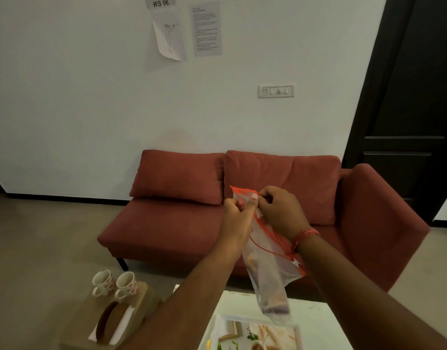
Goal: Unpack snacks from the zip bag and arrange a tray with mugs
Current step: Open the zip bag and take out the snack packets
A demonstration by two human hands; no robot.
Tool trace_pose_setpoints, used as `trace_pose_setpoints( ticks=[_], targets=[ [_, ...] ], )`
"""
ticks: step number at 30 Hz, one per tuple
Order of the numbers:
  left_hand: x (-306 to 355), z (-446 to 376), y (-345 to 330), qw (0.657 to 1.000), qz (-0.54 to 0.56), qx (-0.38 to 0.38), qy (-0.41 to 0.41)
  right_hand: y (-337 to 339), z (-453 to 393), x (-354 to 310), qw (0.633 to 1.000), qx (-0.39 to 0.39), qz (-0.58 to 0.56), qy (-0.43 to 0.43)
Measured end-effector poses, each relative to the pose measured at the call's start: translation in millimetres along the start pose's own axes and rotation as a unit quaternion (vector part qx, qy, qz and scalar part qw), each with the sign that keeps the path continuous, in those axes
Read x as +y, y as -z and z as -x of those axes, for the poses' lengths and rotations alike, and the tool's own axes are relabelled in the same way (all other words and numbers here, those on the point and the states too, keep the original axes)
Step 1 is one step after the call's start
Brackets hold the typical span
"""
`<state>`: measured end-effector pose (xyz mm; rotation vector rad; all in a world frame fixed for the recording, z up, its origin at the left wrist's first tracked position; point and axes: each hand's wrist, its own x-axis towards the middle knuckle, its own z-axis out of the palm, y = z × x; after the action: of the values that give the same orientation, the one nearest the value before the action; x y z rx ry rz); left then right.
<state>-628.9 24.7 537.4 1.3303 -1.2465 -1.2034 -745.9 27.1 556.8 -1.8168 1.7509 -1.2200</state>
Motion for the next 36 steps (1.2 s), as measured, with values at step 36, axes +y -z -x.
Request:
trace_pose_setpoints(
  ticks=[36],
  targets=[
    [-30, -43, 44, 0.896, -0.38, 0.051, -0.224, 18, 12, 50, 0.982, -0.035, 0.168, -0.074]
  ],
)
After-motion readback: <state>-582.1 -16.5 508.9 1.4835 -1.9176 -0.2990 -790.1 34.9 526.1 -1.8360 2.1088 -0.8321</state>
